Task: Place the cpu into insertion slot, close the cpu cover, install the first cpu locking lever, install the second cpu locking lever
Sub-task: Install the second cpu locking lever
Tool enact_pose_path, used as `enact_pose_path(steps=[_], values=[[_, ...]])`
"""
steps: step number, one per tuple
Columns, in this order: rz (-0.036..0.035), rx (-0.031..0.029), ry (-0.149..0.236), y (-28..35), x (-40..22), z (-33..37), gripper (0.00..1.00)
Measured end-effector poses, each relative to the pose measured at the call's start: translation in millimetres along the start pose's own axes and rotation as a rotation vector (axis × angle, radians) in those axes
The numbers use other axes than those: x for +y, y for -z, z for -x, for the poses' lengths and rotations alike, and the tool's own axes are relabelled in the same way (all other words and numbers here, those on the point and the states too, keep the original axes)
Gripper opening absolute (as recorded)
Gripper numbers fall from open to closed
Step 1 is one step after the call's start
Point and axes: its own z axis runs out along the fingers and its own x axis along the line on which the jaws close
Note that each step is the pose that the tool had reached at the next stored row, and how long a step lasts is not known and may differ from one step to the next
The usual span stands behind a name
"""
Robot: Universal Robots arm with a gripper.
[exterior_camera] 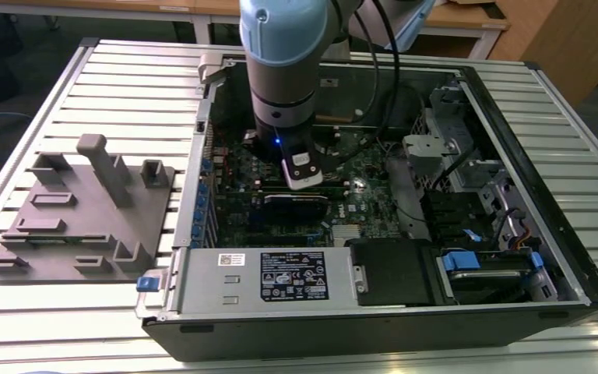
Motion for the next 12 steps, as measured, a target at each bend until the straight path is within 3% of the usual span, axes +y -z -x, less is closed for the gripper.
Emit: enact_pose_path(steps=[4,12], values=[[0.0106,0.0025,-0.001,-1.3,-0.6,-0.9,0.10],[0.0172,0.0039,-0.001,-5.2,-2.8,-5.2,0.10]])
